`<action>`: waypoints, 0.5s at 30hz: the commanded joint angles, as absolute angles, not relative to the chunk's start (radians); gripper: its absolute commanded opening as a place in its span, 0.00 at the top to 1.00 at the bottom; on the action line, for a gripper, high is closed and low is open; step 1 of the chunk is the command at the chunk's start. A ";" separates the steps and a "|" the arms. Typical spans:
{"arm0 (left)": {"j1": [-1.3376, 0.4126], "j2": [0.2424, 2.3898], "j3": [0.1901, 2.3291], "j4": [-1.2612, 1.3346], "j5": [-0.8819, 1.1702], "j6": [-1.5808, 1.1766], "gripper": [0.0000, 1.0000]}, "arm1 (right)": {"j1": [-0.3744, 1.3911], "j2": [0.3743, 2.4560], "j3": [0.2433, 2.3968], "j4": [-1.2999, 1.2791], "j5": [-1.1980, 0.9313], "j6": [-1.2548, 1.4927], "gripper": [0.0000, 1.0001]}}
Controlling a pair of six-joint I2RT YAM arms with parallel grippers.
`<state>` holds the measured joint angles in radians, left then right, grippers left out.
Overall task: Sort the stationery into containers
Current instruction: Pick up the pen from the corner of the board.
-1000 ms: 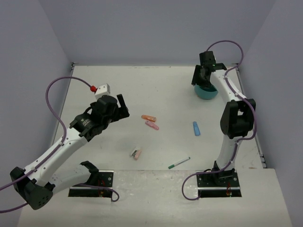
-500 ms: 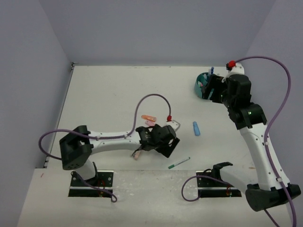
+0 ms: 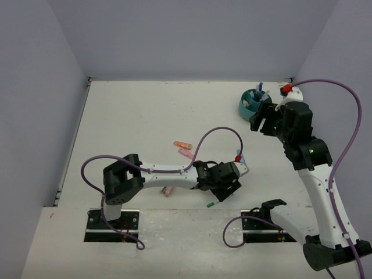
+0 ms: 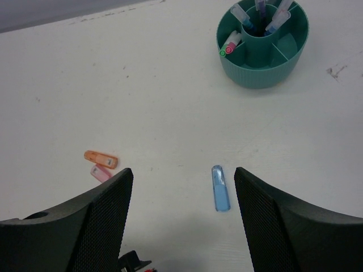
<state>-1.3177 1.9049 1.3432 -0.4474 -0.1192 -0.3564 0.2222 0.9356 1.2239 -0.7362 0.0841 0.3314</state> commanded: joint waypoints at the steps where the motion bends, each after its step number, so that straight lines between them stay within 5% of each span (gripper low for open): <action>1: -1.337 1.998 1.456 -0.494 -0.110 -0.305 0.36 | 0.219 0.924 1.221 -0.739 0.072 0.315 0.27; 9: -1.365 2.103 1.542 -0.526 -0.121 -0.310 0.44 | 0.221 0.914 1.224 -0.736 0.072 0.310 0.27; 15: -1.380 2.187 1.599 -0.584 -0.161 -0.328 0.69 | 0.221 0.911 1.226 -0.732 0.078 0.302 0.27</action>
<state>-1.3664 2.1251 1.5498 -0.5187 -0.1325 -0.3321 0.2222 0.9268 1.2232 -0.7414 0.0837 0.3239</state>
